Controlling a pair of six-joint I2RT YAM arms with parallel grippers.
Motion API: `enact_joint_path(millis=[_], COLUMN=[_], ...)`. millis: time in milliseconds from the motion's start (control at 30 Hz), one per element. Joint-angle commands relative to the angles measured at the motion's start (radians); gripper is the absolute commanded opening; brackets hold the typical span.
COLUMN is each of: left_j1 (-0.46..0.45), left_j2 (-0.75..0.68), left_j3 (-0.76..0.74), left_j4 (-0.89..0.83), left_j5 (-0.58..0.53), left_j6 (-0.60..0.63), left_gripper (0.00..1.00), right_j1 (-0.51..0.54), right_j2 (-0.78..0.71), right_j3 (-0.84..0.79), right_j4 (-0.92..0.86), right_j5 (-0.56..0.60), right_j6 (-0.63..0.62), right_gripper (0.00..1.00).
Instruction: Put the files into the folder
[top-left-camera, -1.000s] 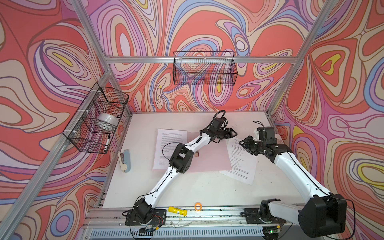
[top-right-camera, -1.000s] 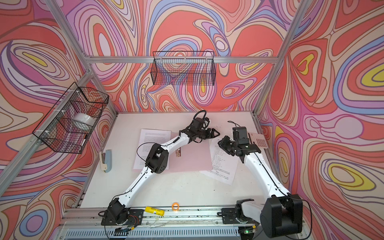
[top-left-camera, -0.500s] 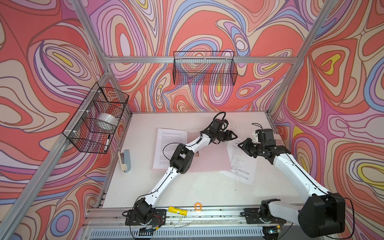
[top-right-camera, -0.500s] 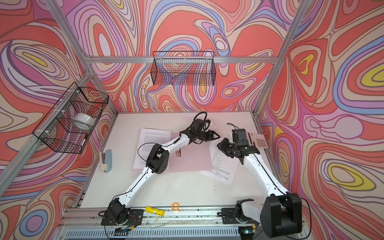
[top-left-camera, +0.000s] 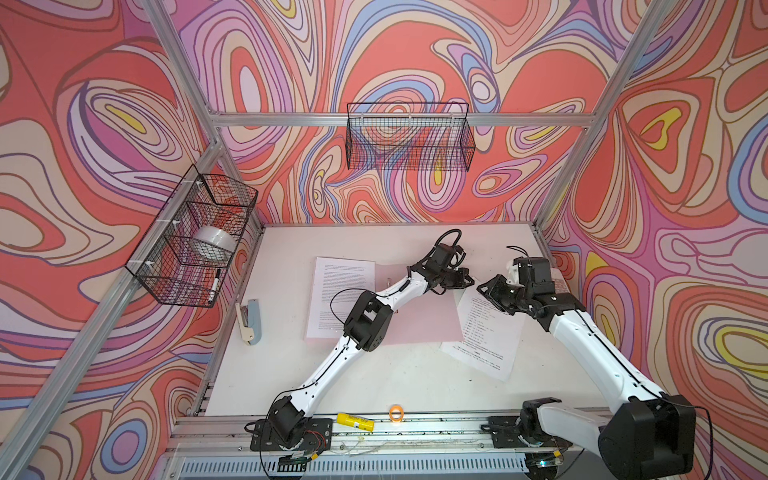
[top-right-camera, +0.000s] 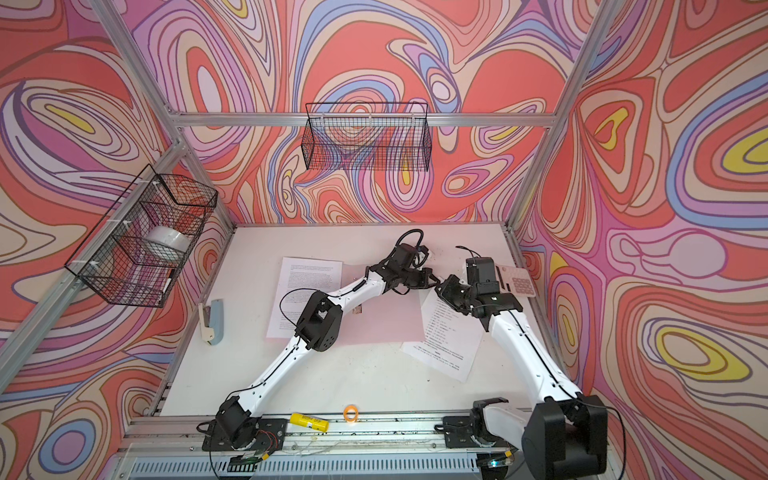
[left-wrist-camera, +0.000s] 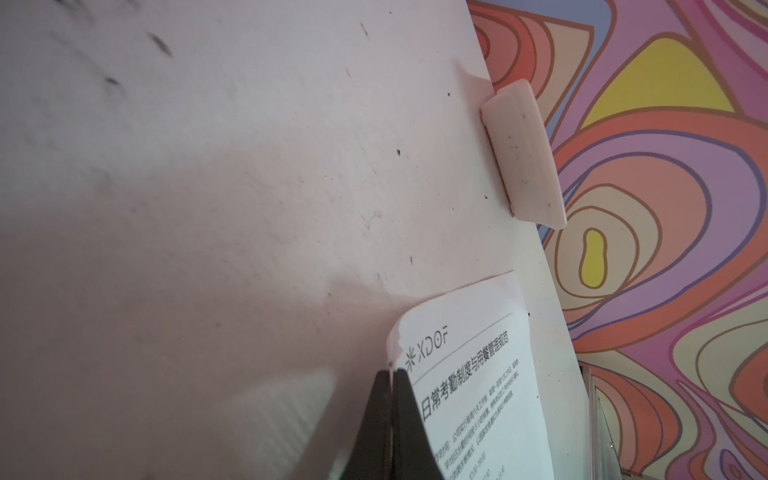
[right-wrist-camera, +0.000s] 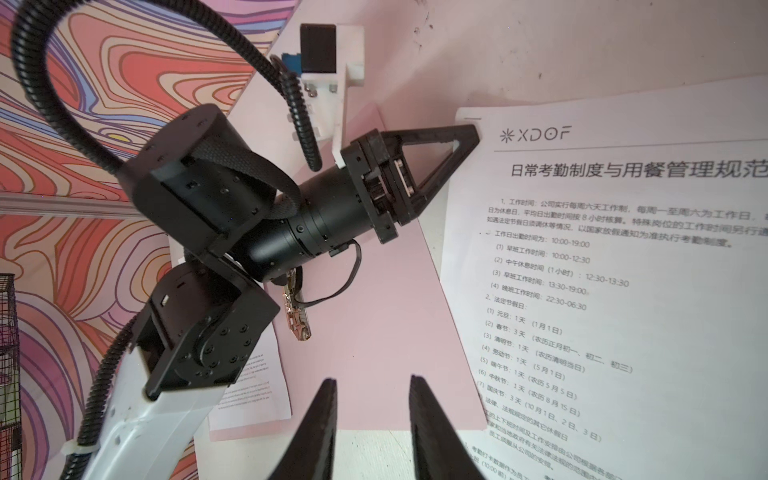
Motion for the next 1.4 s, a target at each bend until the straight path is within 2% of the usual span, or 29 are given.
enact_joint_path(millis=[0, 167, 333, 433, 633, 900, 1000, 1133, 1367], left_j1=[-0.043, -0.097, -0.142, -0.182, -0.234, -0.245, -0.219, -0.136, 0.055], left_j2=[-0.024, -0.137, -0.332, -0.422, -0.526, -0.776, -0.836, -0.879, -0.88], left_j3=[-0.002, -0.08, -0.285, -0.364, -0.404, -0.598, -0.612, -0.679, -0.84], left_j4=[-0.026, 0.012, 0.102, 0.114, 0.063, 0.017, -0.042, -0.021, 0.192], left_j5=[-0.023, -0.04, -0.03, -0.05, -0.05, -0.123, -0.174, -0.21, -0.257], left_j6=[-0.005, -0.004, -0.042, -0.024, 0.004, 0.093, 0.125, 0.112, -0.01], left_gripper=[0.0, 0.0, 0.0, 0.0, 0.0, 0.0, 0.0, 0.0, 0.0], right_j1=[-0.008, -0.02, -0.062, -0.094, -0.108, -0.11, -0.109, -0.109, -0.11], right_j2=[-0.046, -0.077, -0.096, -0.107, -0.103, -0.1, -0.091, -0.052, 0.049], right_j3=[0.024, 0.121, 0.229, 0.274, 0.325, 0.391, 0.399, 0.398, 0.388], right_j4=[-0.027, -0.084, -0.14, -0.156, -0.153, -0.169, -0.154, -0.119, -0.062], right_j5=[0.059, 0.151, 0.194, 0.192, 0.156, 0.106, 0.089, 0.033, -0.073], right_j6=[-0.015, -0.044, -0.09, -0.104, -0.094, -0.095, -0.091, -0.081, -0.073], right_gripper=[0.31, 0.31, 0.3, 0.3, 0.29, 0.28, 0.28, 0.27, 0.28])
